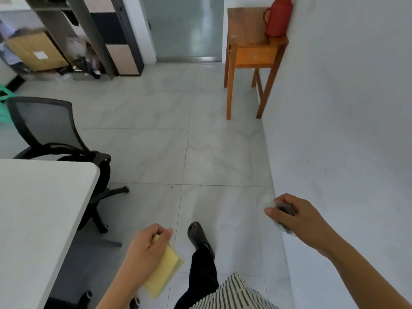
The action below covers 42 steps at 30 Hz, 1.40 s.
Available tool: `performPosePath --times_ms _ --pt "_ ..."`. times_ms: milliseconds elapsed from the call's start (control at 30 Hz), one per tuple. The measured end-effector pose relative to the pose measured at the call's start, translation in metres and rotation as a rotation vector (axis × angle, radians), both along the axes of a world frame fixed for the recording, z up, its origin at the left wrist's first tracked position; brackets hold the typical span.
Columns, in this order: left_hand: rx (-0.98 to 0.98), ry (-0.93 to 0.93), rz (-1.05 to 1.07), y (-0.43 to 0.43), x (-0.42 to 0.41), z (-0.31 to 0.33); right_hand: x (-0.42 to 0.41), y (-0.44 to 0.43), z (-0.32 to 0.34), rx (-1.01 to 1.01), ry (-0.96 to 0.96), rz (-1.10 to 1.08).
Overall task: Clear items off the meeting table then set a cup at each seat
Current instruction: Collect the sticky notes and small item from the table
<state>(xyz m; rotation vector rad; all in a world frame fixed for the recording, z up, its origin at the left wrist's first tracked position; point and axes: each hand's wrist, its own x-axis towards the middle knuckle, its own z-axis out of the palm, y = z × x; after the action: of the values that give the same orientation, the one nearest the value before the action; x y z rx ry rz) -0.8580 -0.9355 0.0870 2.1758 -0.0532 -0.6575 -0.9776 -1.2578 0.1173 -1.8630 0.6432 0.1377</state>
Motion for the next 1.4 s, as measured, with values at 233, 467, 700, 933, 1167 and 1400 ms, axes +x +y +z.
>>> performPosePath --times_ms 233,467,700,933,1167,1400 --pt "-0.011 -0.061 -0.021 -0.057 0.195 0.019 0.155 -0.031 0.001 0.101 0.049 -0.056" --pt "-0.02 -0.122 -0.09 -0.127 0.362 0.036 0.3 -0.094 0.008 0.065 0.038 -0.098" --pt "0.015 -0.092 0.053 -0.183 0.518 0.014 0.481 -0.178 -0.028 0.083 0.089 -0.018" --pt "0.033 -0.129 0.277 -0.201 0.639 0.028 0.707 -0.227 -0.011 -0.066 0.029 0.3" --pt "0.032 -0.072 0.489 -0.163 0.731 0.007 0.909 -0.195 -0.002 -0.099 -0.065 0.512" --pt "0.018 -0.096 0.601 -0.078 0.877 0.011 1.048 -0.093 -0.015 0.033 0.008 0.577"
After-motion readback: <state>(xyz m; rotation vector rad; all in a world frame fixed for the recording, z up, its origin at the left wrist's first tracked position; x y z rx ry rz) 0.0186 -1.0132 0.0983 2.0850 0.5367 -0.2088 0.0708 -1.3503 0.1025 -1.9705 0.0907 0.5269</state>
